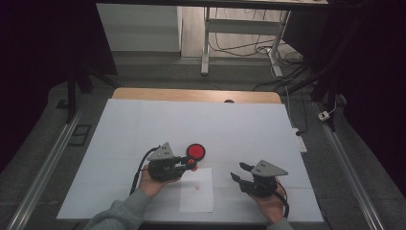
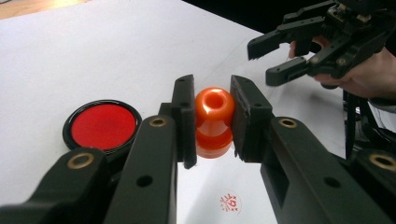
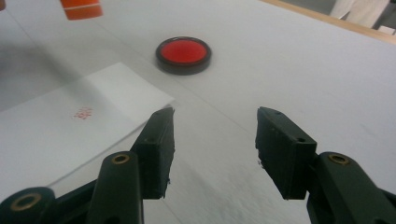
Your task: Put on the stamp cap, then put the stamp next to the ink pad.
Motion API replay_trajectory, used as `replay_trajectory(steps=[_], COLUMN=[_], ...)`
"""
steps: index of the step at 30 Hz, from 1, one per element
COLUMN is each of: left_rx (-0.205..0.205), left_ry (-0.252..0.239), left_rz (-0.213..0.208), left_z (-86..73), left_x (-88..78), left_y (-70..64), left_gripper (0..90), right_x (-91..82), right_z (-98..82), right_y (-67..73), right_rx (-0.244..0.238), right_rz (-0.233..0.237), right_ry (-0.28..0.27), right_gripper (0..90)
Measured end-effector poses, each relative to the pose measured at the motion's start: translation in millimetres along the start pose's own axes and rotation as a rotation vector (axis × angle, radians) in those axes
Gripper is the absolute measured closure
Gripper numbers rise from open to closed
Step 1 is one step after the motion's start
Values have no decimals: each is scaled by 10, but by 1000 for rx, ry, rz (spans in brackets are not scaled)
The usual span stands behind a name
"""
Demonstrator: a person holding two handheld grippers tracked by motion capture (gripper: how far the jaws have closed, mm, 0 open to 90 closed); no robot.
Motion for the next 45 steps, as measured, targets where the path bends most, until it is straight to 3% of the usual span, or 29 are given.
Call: replay_trajectory(steps=[20, 33, 45], left_rx=[-16, -24, -58], left_ry=[-2, -9, -16], left_rz=[19, 45, 84], left_z=[18, 34, 21], left_x=[-84, -162, -209], left_y=[59, 119, 254], left_gripper=[726, 726, 726], right_x=[-313, -299, -294], right_z=[-270, -279, -277], right_y=[-328, -348, -356], right_rx=[50, 56, 56], right_rz=[-52, -50, -51], right_ry=[-12, -13, -9], right_gripper=[453, 449, 449])
Point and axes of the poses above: each handheld gripper's, and its own axes: x roughly forward along the jaws, z roughly out of its top, y roughly to its left, the point moved 3 cm from there along x, roughly forward along the jaws, and after that the axes turned 13 degrees about y, right-handed, at the moved point
